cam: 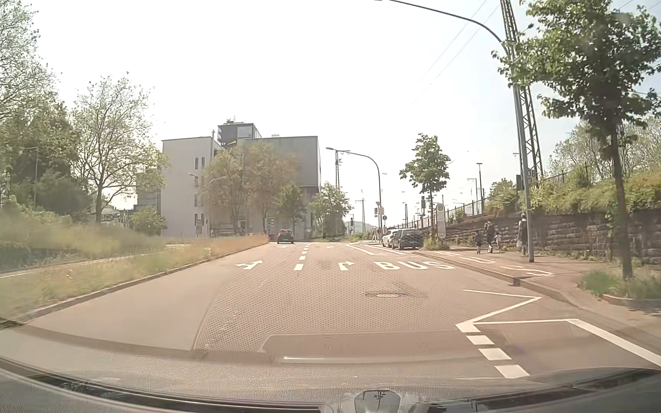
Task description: Follow the waypoints while adhering to traffic rules and regulations
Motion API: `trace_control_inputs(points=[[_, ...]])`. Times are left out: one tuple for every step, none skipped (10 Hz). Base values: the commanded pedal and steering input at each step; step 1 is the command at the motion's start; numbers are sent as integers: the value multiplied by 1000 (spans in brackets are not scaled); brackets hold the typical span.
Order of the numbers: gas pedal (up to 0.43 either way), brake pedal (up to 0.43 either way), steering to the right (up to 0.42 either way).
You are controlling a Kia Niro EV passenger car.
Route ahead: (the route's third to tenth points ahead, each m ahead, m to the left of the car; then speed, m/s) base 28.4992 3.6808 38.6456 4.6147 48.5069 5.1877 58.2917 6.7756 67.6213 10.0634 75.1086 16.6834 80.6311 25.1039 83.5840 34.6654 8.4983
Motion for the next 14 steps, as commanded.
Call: trace_control_inputs(points=[[138,0,-9],[138,0,-12],[138,0,-14],[138,0,-13],[138,0,-11],[138,0,-11],[138,0,-11],[138,0,-11],[138,0,-10],[138,0,-7],[138,0,-5],[138,0,-4],[138,0,-1],[138,0,-1]])
